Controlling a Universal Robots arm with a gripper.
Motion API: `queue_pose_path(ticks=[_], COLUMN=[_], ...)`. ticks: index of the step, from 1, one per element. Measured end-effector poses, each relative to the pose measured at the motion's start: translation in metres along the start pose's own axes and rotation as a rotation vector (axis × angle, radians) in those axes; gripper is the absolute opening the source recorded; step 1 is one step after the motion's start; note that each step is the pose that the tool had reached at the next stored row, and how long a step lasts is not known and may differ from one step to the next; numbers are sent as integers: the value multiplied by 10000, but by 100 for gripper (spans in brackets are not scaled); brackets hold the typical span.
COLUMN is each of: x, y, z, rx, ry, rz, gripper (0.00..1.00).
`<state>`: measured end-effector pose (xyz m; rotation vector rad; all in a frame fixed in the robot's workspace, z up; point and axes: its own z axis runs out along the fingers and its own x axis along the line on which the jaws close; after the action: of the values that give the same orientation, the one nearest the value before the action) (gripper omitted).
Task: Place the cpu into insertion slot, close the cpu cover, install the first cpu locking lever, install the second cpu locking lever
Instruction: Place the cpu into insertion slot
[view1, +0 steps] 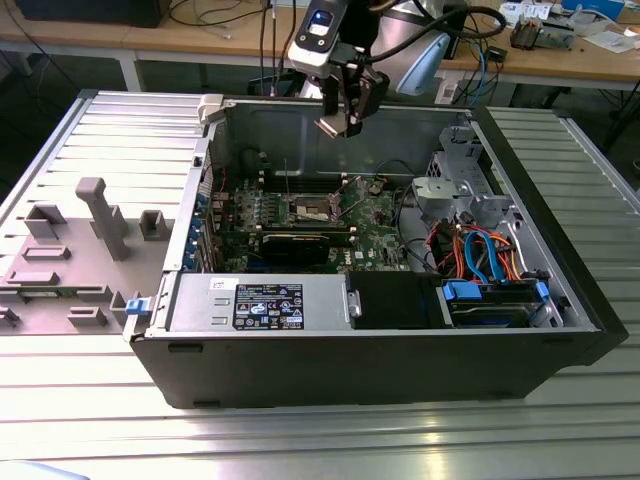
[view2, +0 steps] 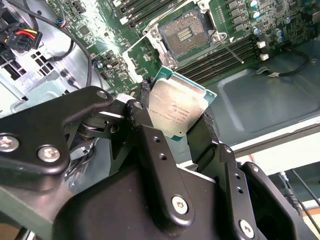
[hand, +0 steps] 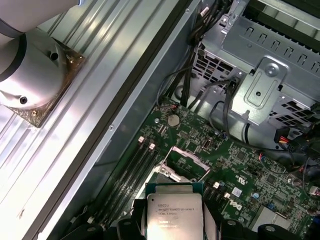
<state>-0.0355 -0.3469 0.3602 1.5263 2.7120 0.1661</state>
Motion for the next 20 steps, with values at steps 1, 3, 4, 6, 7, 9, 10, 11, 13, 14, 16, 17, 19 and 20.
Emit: queue_pose_path(ticks=[1, 3, 4, 6, 7, 9, 10, 11, 13, 14, 16, 17, 19, 20], x=[0, -1, -1, -2, -1, 8, 13, 16, 17, 17, 17, 17, 17, 17], y=[-1, -4, -5, -8, -10, -26, -33, -39, -40, -41, -41, -41, -41, -41], z=[8, 30, 47, 72, 73, 74, 75, 75, 76, 75, 75, 75, 75, 75], rx=[0, -4, -9, 3, 12, 14, 13, 11, 11, 14, 15, 15, 16, 15], ry=[-6, -27, -50, -70, -69, -66, -65, -65, -65, -65, -64, -63, -64, -64], rz=[74, 279, 499, 806, 844, 887, 902, 913, 917, 918, 918, 918, 918, 919], gripper=[55, 55, 55, 55, 55, 55, 55, 55, 55, 55, 55, 55, 55, 55])
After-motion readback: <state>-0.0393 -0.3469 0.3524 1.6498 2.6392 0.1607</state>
